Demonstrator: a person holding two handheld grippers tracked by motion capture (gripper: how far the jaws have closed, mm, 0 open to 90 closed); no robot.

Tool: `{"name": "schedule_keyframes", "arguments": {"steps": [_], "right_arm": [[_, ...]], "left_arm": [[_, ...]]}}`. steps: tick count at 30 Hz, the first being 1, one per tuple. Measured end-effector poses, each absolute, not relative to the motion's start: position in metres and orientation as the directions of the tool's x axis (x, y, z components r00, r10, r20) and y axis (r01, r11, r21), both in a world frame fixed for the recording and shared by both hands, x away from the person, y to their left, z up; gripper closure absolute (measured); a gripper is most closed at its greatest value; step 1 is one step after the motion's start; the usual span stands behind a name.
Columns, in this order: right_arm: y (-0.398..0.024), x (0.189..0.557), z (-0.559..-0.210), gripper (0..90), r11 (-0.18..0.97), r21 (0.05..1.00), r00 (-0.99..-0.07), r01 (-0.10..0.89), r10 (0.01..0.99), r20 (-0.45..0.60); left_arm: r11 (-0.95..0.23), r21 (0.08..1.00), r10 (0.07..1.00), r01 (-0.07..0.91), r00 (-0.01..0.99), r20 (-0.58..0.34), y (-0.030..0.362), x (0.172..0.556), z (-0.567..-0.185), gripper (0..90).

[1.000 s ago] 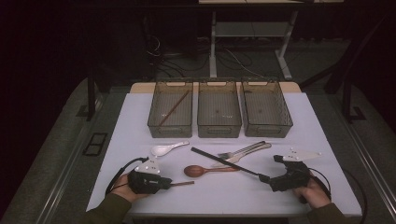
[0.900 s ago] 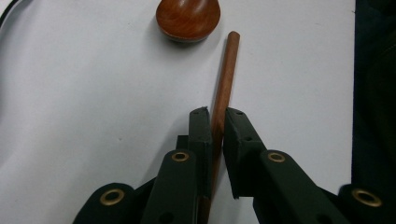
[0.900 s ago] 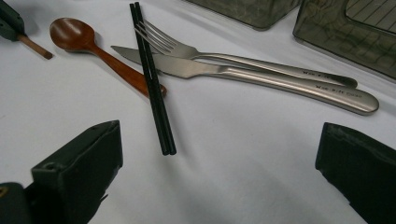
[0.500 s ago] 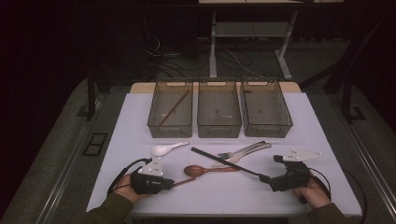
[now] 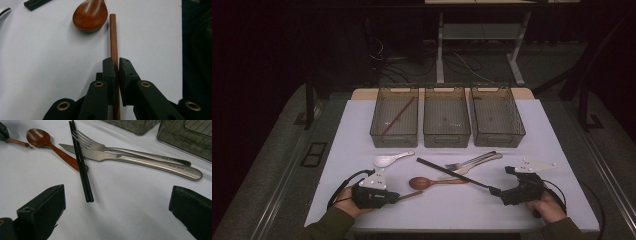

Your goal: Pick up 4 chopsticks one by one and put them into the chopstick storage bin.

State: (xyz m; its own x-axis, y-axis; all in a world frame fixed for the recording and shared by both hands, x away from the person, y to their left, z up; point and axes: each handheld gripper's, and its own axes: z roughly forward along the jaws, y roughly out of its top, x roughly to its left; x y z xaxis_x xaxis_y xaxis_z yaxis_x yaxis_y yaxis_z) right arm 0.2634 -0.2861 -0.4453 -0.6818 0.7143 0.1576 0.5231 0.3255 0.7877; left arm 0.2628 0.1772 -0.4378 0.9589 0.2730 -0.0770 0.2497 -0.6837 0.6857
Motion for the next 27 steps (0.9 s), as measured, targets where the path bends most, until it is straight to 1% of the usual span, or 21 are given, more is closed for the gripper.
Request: {"name": "schedule_keyframes", "arguments": {"steps": [18, 21, 27], "right_arm": [[-0.286, 0.264, -0.446, 0.5, 0.328, 0.786, -0.682, 0.524, 0.715, 0.156], [-0.286, 0.264, -0.446, 0.6, 0.33, 0.786, -0.682, 0.523, 0.715, 0.154], [-0.285, 0.264, -0.446, 0.6, 0.329, 0.785, -0.681, 0.524, 0.716, 0.155]], "left_arm": [[-0.615, 0.729, 0.322, 0.299, 0.94, -0.114, 0.167, 0.268, -0.42, 83.2], [-0.601, 0.73, 0.348, 0.325, 0.929, -0.126, 0.164, 0.27, -0.415, 83.2], [-0.596, 0.722, 0.393, 0.35, 0.912, -0.118, 0.161, 0.278, -0.411, 83.2]]}}
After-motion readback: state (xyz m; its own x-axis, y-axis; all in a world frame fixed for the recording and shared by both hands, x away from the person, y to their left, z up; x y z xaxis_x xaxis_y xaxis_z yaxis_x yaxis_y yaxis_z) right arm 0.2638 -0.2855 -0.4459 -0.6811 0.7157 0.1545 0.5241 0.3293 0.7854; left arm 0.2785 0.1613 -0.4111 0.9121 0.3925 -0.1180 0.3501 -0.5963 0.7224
